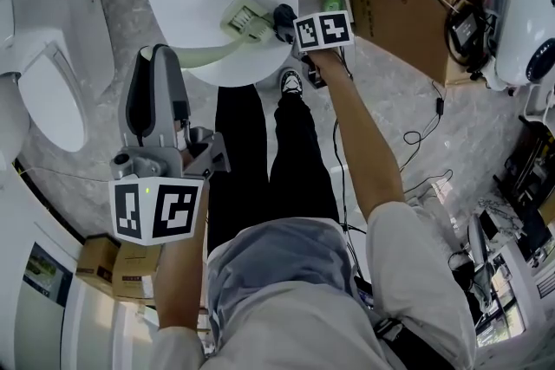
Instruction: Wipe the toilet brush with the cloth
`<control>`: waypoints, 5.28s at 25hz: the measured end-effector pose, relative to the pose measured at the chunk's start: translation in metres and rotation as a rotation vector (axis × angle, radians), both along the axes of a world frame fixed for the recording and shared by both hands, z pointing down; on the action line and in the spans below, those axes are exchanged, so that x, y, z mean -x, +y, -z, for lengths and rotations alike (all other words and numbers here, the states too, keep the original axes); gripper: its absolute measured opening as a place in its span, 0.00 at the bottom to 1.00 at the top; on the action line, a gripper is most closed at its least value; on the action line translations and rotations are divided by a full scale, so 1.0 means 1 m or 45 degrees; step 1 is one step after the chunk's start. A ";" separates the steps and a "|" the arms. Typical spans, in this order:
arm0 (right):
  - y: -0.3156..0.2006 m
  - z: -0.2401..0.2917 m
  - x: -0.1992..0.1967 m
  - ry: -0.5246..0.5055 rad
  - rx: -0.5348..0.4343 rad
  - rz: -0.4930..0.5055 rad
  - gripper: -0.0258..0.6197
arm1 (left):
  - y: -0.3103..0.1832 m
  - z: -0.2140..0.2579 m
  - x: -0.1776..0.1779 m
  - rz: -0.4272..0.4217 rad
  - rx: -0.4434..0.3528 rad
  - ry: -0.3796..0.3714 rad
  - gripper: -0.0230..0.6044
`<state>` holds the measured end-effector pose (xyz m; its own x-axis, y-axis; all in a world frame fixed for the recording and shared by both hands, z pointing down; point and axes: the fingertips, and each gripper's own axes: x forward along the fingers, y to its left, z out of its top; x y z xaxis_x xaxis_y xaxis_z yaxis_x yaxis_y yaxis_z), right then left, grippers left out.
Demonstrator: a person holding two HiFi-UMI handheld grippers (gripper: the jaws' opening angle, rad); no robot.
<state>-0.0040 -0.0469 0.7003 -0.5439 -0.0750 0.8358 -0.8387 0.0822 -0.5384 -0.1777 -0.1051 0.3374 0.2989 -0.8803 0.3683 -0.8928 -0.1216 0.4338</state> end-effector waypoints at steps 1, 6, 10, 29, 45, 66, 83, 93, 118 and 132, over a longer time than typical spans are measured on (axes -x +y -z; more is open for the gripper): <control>0.001 0.000 0.000 -0.001 0.002 -0.006 0.18 | 0.000 0.000 -0.001 0.000 0.000 0.000 0.04; 0.009 0.000 0.002 -0.021 0.020 -0.070 0.18 | -0.001 0.001 -0.002 -0.004 -0.003 -0.001 0.04; 0.017 -0.001 0.004 -0.061 0.048 -0.159 0.18 | -0.003 0.001 -0.004 -0.007 -0.003 -0.003 0.04; 0.056 -0.008 0.038 -0.397 0.154 -0.865 0.18 | -0.010 0.002 -0.012 -0.031 -0.005 -0.015 0.04; 0.065 -0.007 0.069 -0.683 0.138 -1.728 0.18 | -0.027 0.004 -0.024 -0.166 -0.009 -0.023 0.04; 0.049 0.003 0.120 -1.125 0.137 -2.291 0.17 | -0.026 0.003 -0.036 -0.253 -0.023 -0.049 0.04; 0.036 0.050 0.137 -1.276 0.186 -2.126 0.17 | -0.027 0.004 -0.036 -0.222 -0.026 -0.075 0.04; 0.033 0.070 0.139 -1.305 0.181 -2.029 0.17 | -0.028 0.006 -0.038 -0.217 -0.030 -0.072 0.04; -0.003 0.111 0.146 -1.197 0.011 -1.461 0.17 | -0.027 0.010 -0.041 -0.208 -0.034 -0.105 0.04; 0.016 0.103 0.127 -1.107 0.035 -1.344 0.17 | -0.029 0.010 -0.046 -0.202 -0.050 -0.123 0.04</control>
<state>-0.1314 -0.0305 0.5978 -0.5849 -0.7667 0.2646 0.1114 -0.3991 -0.9101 -0.1314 -0.1343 0.3274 0.4002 -0.8392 0.3683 -0.8983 -0.2795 0.3392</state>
